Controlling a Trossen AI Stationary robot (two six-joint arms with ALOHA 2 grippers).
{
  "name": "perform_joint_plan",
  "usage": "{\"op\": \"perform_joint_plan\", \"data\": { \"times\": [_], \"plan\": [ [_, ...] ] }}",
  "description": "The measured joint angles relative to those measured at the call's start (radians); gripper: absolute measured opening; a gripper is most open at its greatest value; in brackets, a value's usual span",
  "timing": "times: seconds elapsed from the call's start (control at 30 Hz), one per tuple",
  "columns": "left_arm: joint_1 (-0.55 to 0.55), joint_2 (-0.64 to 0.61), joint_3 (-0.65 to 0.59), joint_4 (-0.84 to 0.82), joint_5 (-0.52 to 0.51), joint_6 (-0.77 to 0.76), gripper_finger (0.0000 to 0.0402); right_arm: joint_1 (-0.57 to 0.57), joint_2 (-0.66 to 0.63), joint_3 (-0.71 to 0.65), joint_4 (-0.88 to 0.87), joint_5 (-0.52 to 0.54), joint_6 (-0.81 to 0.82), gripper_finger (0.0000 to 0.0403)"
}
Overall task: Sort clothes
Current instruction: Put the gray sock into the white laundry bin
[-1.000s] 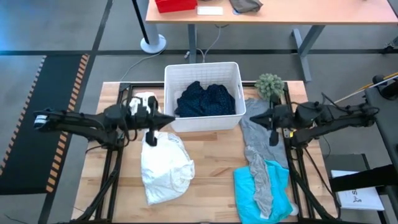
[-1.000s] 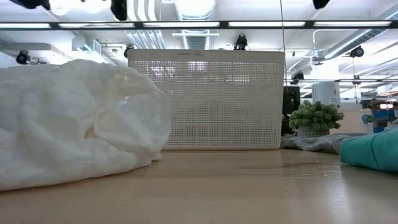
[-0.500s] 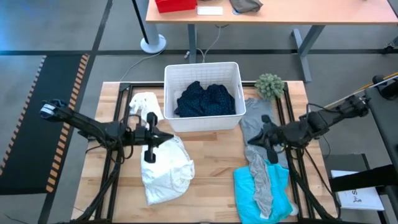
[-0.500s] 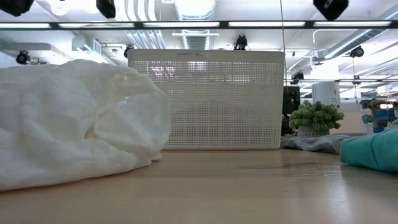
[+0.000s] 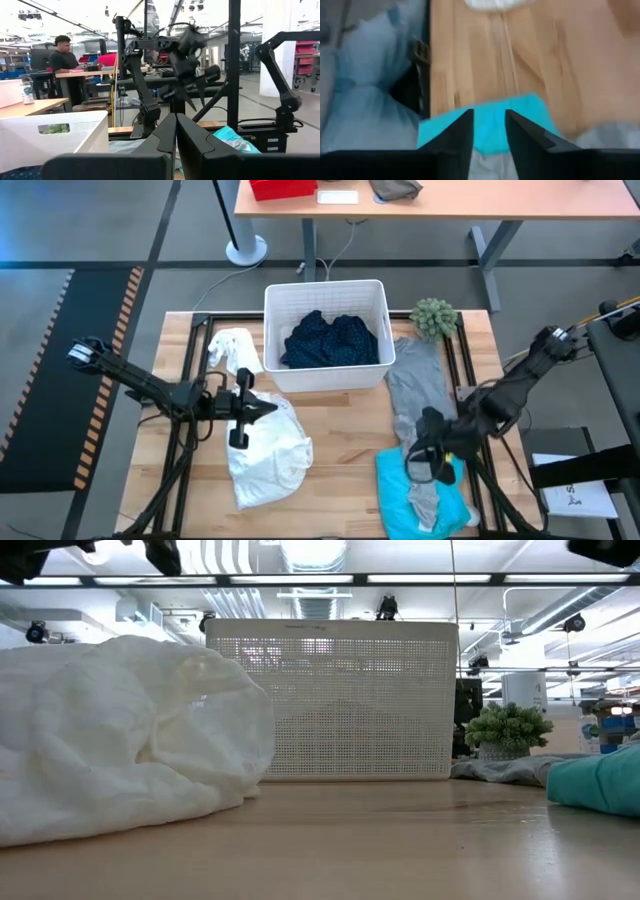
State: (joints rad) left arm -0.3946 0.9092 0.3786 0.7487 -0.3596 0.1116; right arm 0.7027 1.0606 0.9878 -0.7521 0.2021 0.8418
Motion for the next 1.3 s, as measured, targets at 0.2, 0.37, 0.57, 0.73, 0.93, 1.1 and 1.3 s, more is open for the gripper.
{"op": "perform_joint_plan", "data": {
  "times": [0.2, 0.37, 0.57, 0.73, 0.93, 1.1, 1.3],
  "plan": [
    [-0.014, 0.000, 0.000, -0.001, 0.000, 0.000, 0.0000, 0.035, 0.136, 0.008, -0.108, 0.012, 0.164, 0.0174],
    [-0.015, 0.012, 0.000, -0.003, 0.000, 0.000, 0.0000, 0.035, 0.224, 0.007, -0.219, 0.028, 0.333, 0.0223],
    [-0.015, 0.041, 0.000, 0.004, 0.000, 0.006, 0.0000, 0.034, 0.280, 0.007, -0.244, 0.011, 0.385, 0.0267],
    [-0.015, 0.074, 0.000, 0.018, 0.000, 0.008, 0.0000, 0.026, 0.323, 0.000, -0.252, 0.007, 0.397, 0.0279],
    [-0.015, 0.113, 0.000, 0.044, 0.001, 0.008, 0.0000, 0.016, 0.388, -0.013, -0.297, 0.007, 0.397, 0.0265],
    [-0.015, 0.126, 0.000, 0.056, 0.002, 0.008, 0.0000, 0.001, 0.421, -0.030, -0.294, 0.007, 0.416, 0.0229],
    [-0.015, 0.126, 0.000, 0.062, 0.002, 0.008, 0.0000, -0.001, 0.440, -0.036, -0.285, 0.035, 0.399, 0.0124]
  ]
}}
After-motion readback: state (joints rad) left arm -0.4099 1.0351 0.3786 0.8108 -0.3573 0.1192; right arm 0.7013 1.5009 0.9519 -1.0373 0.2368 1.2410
